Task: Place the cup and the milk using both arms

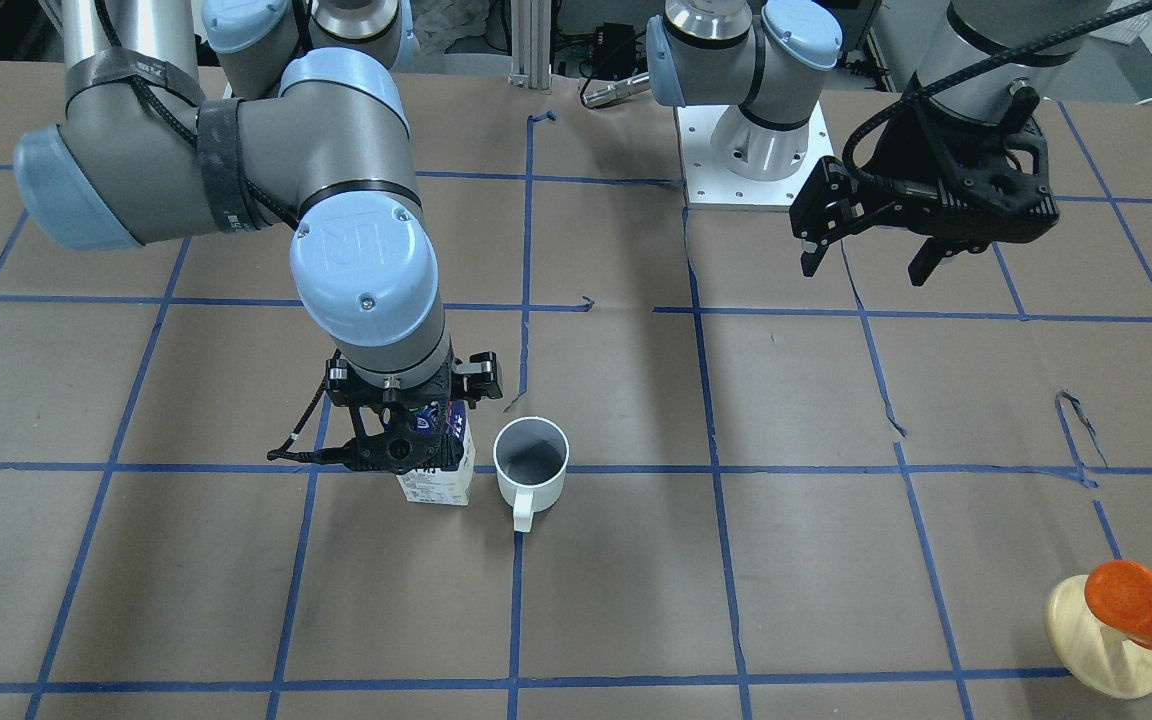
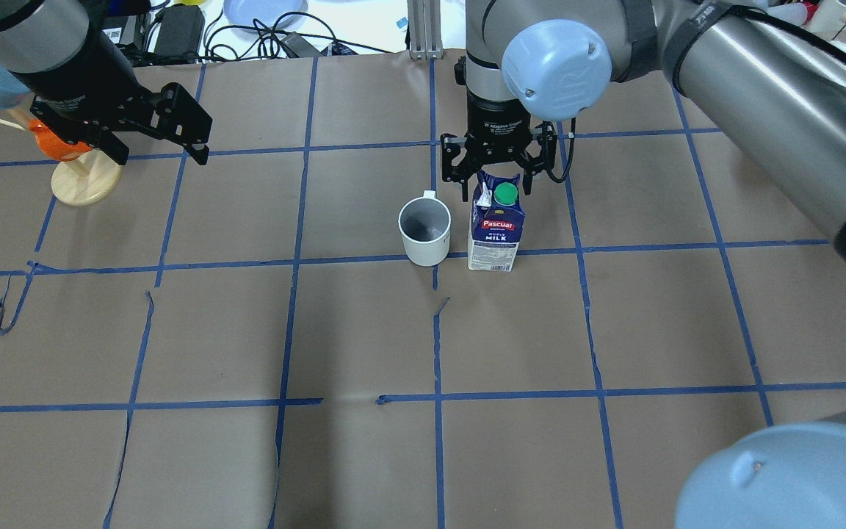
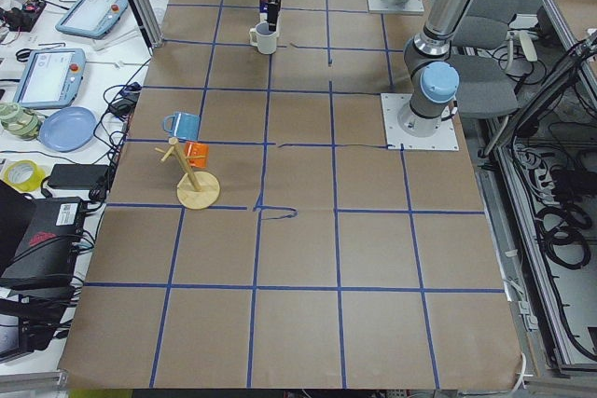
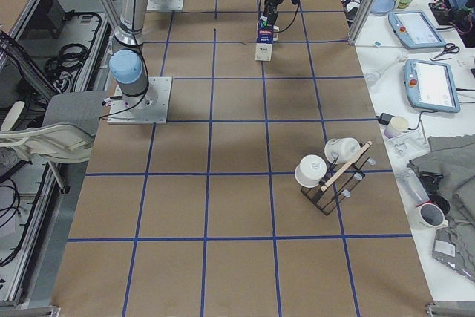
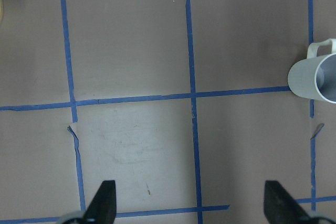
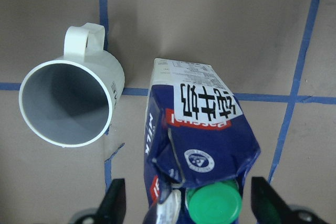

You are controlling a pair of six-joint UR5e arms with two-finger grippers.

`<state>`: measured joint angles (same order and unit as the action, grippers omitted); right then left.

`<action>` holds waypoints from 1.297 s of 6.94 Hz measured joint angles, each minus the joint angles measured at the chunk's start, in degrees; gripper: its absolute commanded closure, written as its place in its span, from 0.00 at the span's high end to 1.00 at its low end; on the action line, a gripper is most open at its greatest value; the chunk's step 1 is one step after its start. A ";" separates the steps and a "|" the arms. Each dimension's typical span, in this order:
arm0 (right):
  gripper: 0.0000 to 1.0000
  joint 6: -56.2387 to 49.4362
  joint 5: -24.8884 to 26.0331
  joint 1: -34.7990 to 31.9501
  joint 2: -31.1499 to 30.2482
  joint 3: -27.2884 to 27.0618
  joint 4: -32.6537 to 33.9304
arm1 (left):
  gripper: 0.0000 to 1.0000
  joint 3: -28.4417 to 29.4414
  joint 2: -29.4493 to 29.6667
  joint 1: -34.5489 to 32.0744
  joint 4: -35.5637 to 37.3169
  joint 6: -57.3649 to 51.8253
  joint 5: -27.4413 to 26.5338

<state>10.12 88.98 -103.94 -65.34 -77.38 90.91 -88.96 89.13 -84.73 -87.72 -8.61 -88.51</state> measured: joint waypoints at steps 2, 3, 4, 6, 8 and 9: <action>1.00 -0.32 1.27 0.48 -2.63 0.49 -0.41 | 1.00 0.01 0.06 0.01 0.01 0.00 -0.07; 1.00 -0.41 2.14 1.00 -5.57 0.52 -1.08 | 1.00 0.01 0.05 0.01 0.01 0.00 -0.10; 1.00 -0.36 2.55 1.85 -8.98 0.43 -2.31 | 1.00 0.01 0.04 0.01 0.01 0.00 -0.10; 1.00 0.01 2.81 3.47 -14.73 -0.06 -5.32 | 1.00 0.01 0.06 -0.10 0.00 0.08 0.16; 1.00 -0.48 3.09 5.29 -19.18 -2.14 -7.27 | 1.00 0.01 0.07 -0.21 0.00 0.31 0.10; 0.99 -2.06 2.97 7.38 -21.77 -5.03 -7.06 | 1.00 0.03 0.07 -0.23 0.01 0.36 0.01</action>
<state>8.06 91.95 -96.56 -87.12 -82.40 83.85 -88.92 89.21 -84.96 -87.71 -8.26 -88.50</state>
